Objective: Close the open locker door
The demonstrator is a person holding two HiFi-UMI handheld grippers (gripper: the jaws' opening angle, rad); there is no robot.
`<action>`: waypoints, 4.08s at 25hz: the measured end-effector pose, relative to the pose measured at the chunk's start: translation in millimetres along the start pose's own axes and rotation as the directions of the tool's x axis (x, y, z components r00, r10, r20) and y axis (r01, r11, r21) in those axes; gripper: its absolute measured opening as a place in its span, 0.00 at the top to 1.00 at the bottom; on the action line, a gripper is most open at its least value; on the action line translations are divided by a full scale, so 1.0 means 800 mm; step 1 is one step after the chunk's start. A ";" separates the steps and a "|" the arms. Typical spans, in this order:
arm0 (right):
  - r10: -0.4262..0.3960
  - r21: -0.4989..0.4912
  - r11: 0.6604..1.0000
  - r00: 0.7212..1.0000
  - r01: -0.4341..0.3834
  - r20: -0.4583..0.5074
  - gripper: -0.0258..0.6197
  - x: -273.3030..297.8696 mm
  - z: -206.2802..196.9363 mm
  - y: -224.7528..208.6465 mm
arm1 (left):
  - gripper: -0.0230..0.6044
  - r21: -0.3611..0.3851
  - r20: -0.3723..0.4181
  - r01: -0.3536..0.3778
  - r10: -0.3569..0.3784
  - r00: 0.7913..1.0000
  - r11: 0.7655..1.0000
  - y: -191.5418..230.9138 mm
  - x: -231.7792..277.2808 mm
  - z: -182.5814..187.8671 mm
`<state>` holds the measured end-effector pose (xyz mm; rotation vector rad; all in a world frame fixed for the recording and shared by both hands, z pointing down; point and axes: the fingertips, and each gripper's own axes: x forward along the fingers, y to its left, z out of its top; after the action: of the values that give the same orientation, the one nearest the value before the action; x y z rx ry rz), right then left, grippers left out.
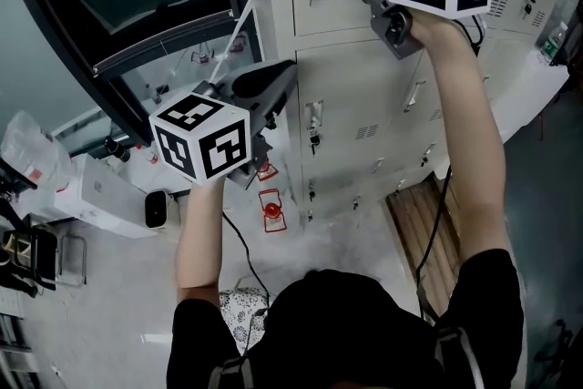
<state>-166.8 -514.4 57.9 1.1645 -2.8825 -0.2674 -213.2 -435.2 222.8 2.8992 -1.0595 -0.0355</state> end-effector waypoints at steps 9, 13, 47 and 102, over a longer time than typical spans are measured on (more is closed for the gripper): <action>-0.016 -0.002 1.000 1.000 0.016 -0.010 0.95 0.004 -0.002 -0.004 | 0.94 0.005 -0.005 0.008 -0.008 1.000 1.000 0.002 0.002 -0.002; -0.020 0.001 1.000 1.000 0.020 -0.012 0.95 0.003 -0.002 -0.004 | 0.94 0.003 -0.001 0.010 -0.010 1.000 1.000 0.001 0.000 -0.001; 0.026 0.056 0.998 1.000 -0.026 -0.001 0.95 -0.189 -0.035 -0.005 | 0.94 -0.032 -0.022 0.009 -0.009 1.000 0.999 -0.152 0.025 -0.019; 0.017 0.106 0.994 1.000 -0.016 -0.009 0.95 -0.652 -0.248 0.165 | 0.94 0.057 0.076 -0.214 0.209 0.975 0.975 -0.515 -0.087 -0.143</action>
<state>135.6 -90.2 298.1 1.1531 -2.9293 -0.1089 3.4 -71.5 312.4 2.8413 -1.4008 -0.0951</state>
